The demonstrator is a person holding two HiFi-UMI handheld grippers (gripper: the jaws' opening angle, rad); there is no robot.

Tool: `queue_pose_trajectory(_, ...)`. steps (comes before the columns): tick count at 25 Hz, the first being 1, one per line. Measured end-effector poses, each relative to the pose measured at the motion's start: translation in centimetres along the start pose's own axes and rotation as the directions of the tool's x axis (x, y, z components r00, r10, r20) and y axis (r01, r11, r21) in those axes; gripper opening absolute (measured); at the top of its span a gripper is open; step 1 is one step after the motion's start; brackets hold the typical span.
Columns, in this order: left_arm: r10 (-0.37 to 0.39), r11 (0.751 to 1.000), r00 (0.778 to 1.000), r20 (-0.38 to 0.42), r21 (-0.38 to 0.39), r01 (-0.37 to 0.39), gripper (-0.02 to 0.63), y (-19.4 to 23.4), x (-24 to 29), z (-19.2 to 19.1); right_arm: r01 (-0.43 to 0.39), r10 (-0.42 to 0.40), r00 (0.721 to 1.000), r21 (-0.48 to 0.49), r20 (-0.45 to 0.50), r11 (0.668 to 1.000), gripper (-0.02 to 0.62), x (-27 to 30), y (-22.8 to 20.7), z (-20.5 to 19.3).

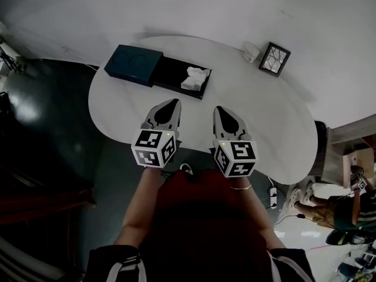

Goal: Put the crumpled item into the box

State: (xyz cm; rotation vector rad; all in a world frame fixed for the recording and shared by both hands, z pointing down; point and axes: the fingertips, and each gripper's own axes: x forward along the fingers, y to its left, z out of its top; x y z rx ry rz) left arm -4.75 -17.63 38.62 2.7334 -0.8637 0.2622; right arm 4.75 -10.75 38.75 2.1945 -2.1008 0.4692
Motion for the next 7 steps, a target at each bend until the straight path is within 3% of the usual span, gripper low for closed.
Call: queue_pose_trajectory(7,0.029,0.999,1.0,0.01,0.015,-0.029,0.023,-0.53,-0.8,0.53,-0.025,0.025,1.0,0.002,0.017,1.0,0.014,-0.76,-0.1,0.65)
